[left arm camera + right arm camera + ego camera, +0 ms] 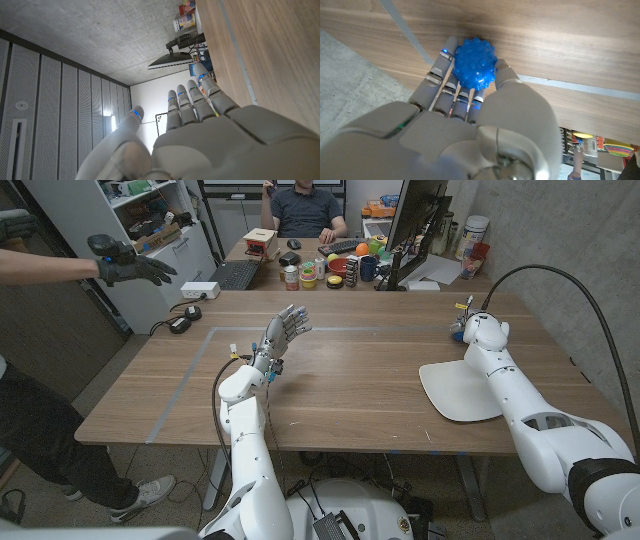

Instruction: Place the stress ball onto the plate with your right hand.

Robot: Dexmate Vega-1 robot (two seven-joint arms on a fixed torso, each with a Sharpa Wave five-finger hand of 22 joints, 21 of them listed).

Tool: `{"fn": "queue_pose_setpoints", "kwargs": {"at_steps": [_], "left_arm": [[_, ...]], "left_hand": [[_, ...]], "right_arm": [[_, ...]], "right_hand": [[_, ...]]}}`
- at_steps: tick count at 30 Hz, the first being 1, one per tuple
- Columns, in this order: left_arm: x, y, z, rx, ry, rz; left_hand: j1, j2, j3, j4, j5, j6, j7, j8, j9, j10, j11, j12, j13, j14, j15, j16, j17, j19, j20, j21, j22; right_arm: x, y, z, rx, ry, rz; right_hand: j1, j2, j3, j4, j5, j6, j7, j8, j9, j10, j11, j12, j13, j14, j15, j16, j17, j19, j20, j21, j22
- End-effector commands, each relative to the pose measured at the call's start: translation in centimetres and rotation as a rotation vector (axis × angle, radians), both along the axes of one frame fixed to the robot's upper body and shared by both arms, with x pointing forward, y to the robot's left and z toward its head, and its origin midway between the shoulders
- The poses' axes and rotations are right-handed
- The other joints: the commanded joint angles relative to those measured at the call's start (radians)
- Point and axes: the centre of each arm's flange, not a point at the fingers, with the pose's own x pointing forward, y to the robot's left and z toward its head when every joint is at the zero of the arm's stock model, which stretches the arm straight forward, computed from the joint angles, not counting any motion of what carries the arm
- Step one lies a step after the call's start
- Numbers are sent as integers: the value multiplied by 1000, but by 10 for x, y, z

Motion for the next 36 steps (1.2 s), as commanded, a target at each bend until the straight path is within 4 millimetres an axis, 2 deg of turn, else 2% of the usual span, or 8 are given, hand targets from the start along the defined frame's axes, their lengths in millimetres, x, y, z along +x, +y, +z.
{"fn": "queue_pose_setpoints", "kwargs": {"at_steps": [1, 2, 4, 7, 21, 36], "left_arm": [[1, 1, 2, 3, -2, 2], [1, 1, 2, 2, -1, 1], [1, 1, 2, 4, -2, 0], [1, 1, 2, 2, -2, 2], [-2, 1, 1, 6, -7, -1], [-4, -1, 2, 5, -12, -7]], "left_hand": [[-6, -4, -5, 1, 7, 0, 7, 5, 5, 1, 5, 4, 5, -1, -21, 5, 3, 8, -10, -4, 2], [-6, -4, -6, 1, 7, -1, 7, 5, 5, 1, 6, 4, 5, -1, -20, 5, 3, 8, -10, -4, 2], [-7, -3, -6, 1, 7, 0, 7, 5, 5, 1, 6, 4, 5, -1, -21, 5, 3, 8, -10, -4, 2], [-8, -3, -7, 2, 8, 0, 7, 5, 5, 0, 6, 4, 5, -1, -20, 5, 3, 8, -10, -5, 2], [-11, -3, -9, 4, 9, -1, 7, 6, 5, -1, 5, 4, 5, -2, -20, 5, 3, 8, -9, -8, 2], [-14, -1, -11, 6, 11, -1, 7, 6, 5, 0, 5, 4, 5, -3, -20, 5, 3, 8, -9, -12, 2]], "right_arm": [[3, 1, 1, -14, 1, -10], [3, 1, 2, -14, -2, -10], [3, 2, 2, -24, -12, -13], [3, 2, 3, -24, -15, -9], [-12, 9, 20, -53, -93, 24], [-29, 11, 40, -74, -155, 36]], "right_hand": [[107, 38, 11, -6, -17, 73, -7, 21, 5, 105, 13, 34, 23, 206, -186, 70, 56, 60, -126, 76, 33], [134, 32, 3, -10, -22, 94, -7, 27, 8, 144, 7, 50, 32, 235, -190, 92, 78, 63, -126, 93, 41], [182, 21, -21, -8, -31, 138, 0, 44, 24, 212, 11, 88, 56, 269, -190, 131, 125, 55, -124, 124, 57], [224, 15, -35, -10, -33, 174, 4, 64, 40, 236, 6, 112, 76, 285, -191, 149, 154, 55, -124, 153, 70], [252, 16, -52, -2, -34, 184, 13, 76, 58, 241, 10, 129, 96, 293, -190, 150, 166, 49, -123, 184, 84], [256, 24, -69, 14, -36, 203, 20, 92, 73, 249, 12, 144, 113, 296, -186, 143, 174, 32, -123, 212, 94]]}}
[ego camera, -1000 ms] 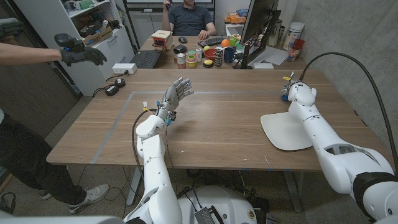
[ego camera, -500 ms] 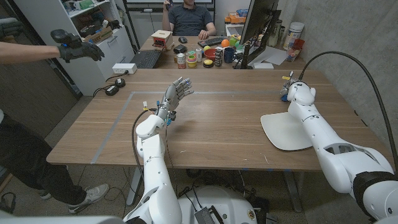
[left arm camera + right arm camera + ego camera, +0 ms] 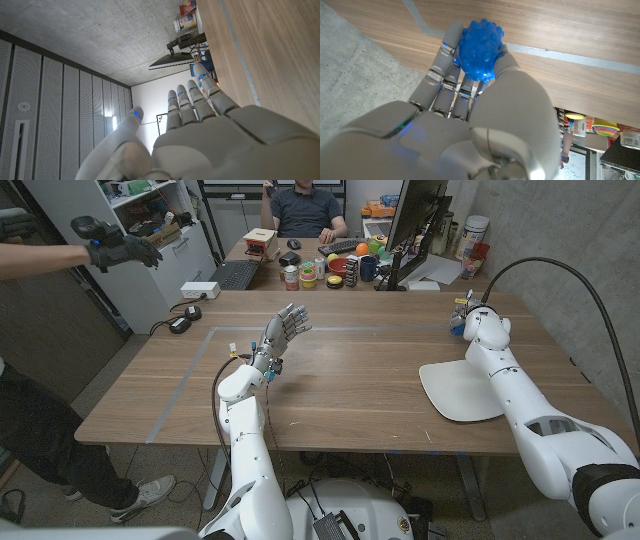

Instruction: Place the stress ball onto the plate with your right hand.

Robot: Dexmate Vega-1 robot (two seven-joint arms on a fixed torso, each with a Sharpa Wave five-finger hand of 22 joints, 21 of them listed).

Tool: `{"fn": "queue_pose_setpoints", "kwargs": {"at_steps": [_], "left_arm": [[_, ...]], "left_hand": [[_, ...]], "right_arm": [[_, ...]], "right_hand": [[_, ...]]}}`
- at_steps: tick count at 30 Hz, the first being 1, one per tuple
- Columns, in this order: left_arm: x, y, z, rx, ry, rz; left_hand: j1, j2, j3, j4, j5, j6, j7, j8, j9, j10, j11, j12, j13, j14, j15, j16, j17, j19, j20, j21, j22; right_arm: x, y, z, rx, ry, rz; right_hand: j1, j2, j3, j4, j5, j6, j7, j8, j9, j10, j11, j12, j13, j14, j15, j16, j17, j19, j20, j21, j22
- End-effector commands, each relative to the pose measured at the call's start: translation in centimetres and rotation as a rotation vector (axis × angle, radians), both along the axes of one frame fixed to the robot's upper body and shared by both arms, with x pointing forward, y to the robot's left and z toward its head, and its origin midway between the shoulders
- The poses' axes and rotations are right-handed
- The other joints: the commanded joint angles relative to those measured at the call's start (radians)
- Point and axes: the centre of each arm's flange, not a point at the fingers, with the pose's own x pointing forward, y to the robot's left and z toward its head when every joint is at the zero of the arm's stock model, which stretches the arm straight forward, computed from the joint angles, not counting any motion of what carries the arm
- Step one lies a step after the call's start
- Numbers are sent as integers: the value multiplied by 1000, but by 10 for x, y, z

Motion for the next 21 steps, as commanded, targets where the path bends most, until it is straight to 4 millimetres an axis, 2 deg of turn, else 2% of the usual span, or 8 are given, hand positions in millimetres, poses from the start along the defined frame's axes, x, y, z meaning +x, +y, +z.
{"fn": "queue_pose_setpoints", "kwargs": {"at_steps": [1, 21], "left_arm": [[-2, -2, 0, -1, -5, -7], [-5, -6, 4, 8, -19, -16]], "left_hand": [[-10, 2, -5, -1, 7, -1, 7, 6, 5, -1, 5, 4, 5, -2, -20, 5, 3, 8, -8, -1, 2], [-11, 4, -6, 0, 10, 0, 8, 7, 4, 0, 7, 4, 4, -2, -19, 5, 2, 10, -9, -6, 2]], "right_arm": [[-15, 2, 16, -23, -50, 11], [-43, 1, 29, -45, -100, 38]], "right_hand": [[117, 114, -6, 6, 0, 13, 8, 12, 5, 12, -5, 8, 7, 154, -246, -7, 4, -15, -112, 13, 5], [113, 121, -22, 18, -3, 34, 19, 27, 20, 29, -6, 25, 24, 167, -244, -11, 17, -28, -115, 47, 13]]}}
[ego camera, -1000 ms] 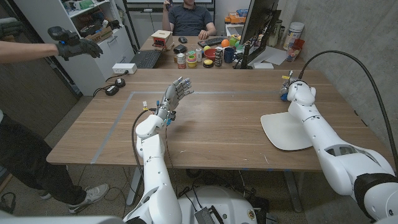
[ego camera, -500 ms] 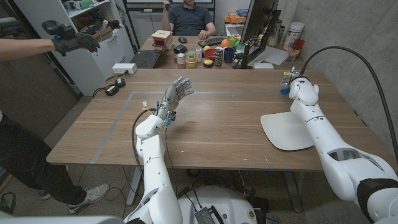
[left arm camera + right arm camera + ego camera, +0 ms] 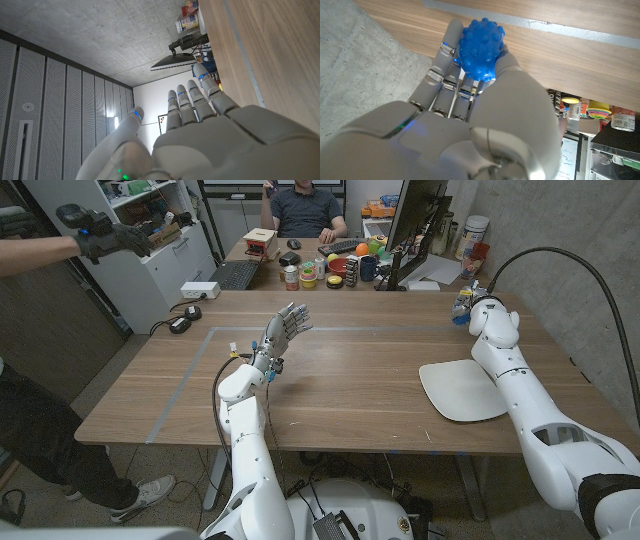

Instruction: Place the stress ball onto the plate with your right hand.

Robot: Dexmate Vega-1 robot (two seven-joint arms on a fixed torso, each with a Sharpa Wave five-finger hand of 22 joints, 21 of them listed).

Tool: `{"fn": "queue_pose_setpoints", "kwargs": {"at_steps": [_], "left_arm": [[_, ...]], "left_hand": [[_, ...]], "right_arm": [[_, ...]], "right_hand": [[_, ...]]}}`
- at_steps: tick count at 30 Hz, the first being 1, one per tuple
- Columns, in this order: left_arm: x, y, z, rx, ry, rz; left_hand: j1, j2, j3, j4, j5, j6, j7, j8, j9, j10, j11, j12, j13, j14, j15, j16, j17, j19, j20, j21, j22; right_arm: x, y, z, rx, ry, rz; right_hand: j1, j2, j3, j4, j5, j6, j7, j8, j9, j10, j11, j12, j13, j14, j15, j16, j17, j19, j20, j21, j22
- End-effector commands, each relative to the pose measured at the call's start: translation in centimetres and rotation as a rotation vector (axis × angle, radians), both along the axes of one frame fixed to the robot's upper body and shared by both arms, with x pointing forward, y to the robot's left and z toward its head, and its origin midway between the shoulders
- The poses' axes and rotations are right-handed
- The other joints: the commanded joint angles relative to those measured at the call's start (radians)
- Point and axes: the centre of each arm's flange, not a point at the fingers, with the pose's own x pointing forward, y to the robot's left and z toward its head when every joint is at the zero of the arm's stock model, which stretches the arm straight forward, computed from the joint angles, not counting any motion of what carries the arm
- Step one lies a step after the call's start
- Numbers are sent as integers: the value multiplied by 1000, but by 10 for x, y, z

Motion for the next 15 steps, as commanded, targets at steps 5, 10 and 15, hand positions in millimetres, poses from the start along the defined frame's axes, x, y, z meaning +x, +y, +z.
{"fn": "queue_pose_setpoints", "kwargs": {"at_steps": [5, 10, 15], "left_arm": [[-1, -5, 3, 9, -9, -18], [0, -6, 6, 13, -18, -24], [1, -7, 8, 13, -20, -35]], "left_hand": [[-6, -1, -7, 0, 6, 3, 4, 6, 4, 0, 7, 4, 4, -1, -19, 5, 2, 10, -8, -3, 2], [-6, 0, -7, 0, 7, 3, 4, 6, 4, 0, 6, 4, 4, -2, -19, 4, 2, 10, -8, -5, 2], [-6, 0, -7, 0, 7, 4, 4, 7, 4, -1, 5, 4, 4, -2, -19, 4, 2, 11, -8, -5, 2]], "right_arm": [[-32, -4, 10, -24, -52, 19], [-42, -4, 11, -33, -64, 24], [-52, -3, 10, -42, -78, 33]], "right_hand": [[112, 124, -8, 5, 0, 16, -2, 7, 6, 25, -4, 10, 9, 159, -242, -5, 5, -23, -120, 17, 5], [115, 126, -9, 5, 0, 25, 0, 10, 5, 31, -3, 14, 12, 163, -243, -5, 7, -22, -122, 26, 6], [122, 126, -9, 2, 1, 27, 0, 11, 5, 35, -4, 17, 15, 168, -245, -5, 10, -21, -122, 35, 8]]}}
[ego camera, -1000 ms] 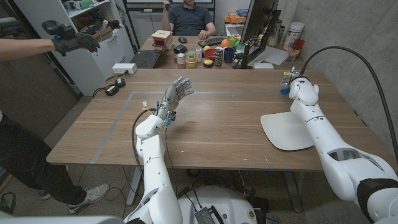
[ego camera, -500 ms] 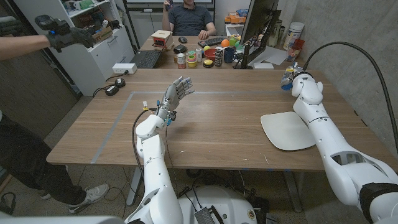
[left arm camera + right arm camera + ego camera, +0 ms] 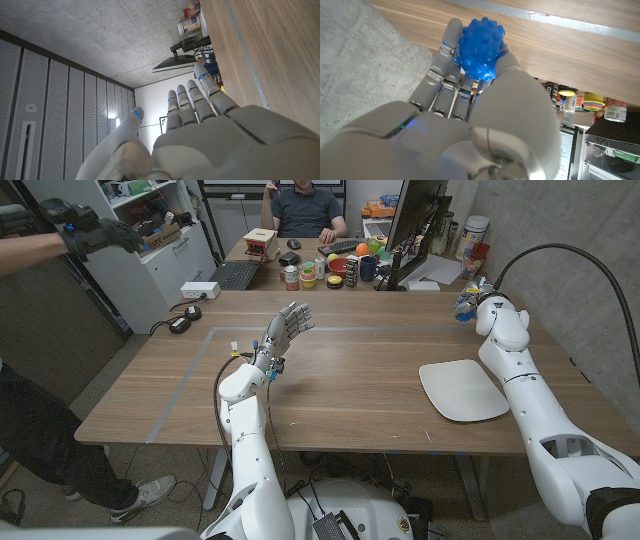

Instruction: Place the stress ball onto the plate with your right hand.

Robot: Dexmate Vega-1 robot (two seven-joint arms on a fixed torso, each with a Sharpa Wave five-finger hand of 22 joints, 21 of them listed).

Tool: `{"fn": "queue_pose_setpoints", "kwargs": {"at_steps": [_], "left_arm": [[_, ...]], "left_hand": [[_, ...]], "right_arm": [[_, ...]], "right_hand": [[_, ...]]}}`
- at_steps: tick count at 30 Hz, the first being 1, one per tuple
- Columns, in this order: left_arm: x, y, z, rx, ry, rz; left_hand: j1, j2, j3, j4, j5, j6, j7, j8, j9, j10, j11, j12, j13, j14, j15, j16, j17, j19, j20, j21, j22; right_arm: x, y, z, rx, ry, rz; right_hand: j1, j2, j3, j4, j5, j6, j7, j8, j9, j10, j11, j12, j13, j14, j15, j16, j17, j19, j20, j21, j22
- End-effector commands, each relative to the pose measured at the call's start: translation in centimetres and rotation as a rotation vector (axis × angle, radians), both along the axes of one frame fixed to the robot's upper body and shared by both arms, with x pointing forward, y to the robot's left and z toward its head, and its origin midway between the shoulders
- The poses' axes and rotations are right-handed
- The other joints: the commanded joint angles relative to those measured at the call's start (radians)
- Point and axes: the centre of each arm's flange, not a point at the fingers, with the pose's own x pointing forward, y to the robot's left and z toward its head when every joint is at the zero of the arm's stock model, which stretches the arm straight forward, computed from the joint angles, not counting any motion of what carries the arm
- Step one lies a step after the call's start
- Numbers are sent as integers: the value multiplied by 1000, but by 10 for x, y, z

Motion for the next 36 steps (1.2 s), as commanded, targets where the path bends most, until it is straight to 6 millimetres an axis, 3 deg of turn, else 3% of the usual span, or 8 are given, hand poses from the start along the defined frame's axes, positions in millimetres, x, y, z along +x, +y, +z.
{"fn": "queue_pose_setpoints", "kwargs": {"at_steps": [1, 28, 36], "left_arm": [[3, -4, 5, 7, -10, -22], [22, -9, 13, 19, -20, -93], [28, -8, 12, 18, -20, -115]], "left_hand": [[-6, 0, -3, 4, 7, 4, 4, 7, 4, -1, 6, 4, 4, -2, -20, 4, 2, 11, -8, -2, 3], [-7, 2, -5, 3, 10, 4, 4, 7, 4, 0, 4, 4, 4, -2, -19, 4, 1, 13, -7, -9, 3], [-7, 2, -6, 3, 10, 5, 3, 7, 4, 0, 6, 4, 4, -2, -19, 4, 1, 14, -8, -11, 3]], "right_arm": [[-23, 1, 0, -27, -24, 17], [-77, 8, -33, -52, -11, 7], [-91, 12, -41, -20, -12, -6]], "right_hand": [[123, 126, -5, -1, 1, 10, 0, 10, 5, 24, -15, 10, 6, 166, -241, -5, 5, -21, -122, 14, 4], [131, 134, -12, 4, -1, 37, 12, 17, 1, 55, -12, 27, 22, 201, -237, -3, 17, -15, -123, 63, 10], [135, 139, -11, 7, -1, 50, 22, 19, -1, 70, -7, 35, 26, 228, -233, -1, 20, 5, -127, 88, 11]]}}
